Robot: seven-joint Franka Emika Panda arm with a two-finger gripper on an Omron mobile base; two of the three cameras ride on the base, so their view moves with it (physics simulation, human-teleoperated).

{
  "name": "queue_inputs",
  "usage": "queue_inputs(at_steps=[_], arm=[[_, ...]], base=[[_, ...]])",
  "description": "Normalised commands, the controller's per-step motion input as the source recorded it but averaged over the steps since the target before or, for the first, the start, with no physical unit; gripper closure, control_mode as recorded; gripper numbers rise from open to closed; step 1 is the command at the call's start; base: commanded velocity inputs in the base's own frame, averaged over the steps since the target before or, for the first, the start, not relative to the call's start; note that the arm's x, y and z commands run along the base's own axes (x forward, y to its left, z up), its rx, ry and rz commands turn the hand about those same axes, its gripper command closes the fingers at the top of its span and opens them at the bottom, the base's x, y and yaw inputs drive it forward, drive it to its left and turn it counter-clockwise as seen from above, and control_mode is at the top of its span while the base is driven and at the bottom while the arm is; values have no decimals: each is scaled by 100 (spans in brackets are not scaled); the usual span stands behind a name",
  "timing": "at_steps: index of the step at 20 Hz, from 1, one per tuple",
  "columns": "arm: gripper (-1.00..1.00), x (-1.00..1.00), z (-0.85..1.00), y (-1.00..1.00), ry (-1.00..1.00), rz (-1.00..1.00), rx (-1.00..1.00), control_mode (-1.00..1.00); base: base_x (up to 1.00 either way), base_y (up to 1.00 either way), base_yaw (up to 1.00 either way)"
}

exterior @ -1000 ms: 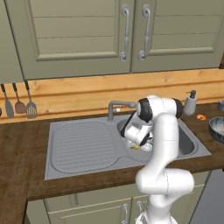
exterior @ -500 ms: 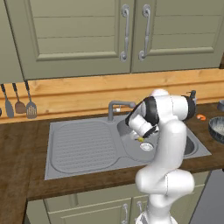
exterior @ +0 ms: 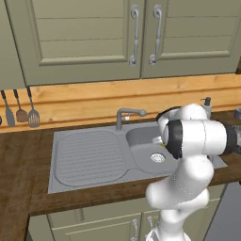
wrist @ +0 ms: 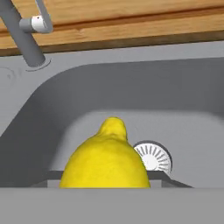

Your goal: Pick the lemon from the sink and place it in the bowl. Then pick the bowl and place it in the microwave. Then close the microwave door and press the start button.

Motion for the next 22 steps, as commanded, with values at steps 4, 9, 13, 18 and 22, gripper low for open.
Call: queue_inputs(at_steps=[4, 9, 13, 18, 22], arm=[[100, -47, 100, -39, -22, -7, 5, -100], [100, -36, 100, -55, -10, -10, 0, -100], [100, -48, 100, -47, -7, -15, 0, -100], [100, -29, 100, -34, 3, -17, 1, -100], [100, -35, 100, -36, 8, -12, 1, -100]], base=[[0, 0, 0], [0, 0, 0], [0, 0, 0], [0, 0, 0], [0, 0, 0]])
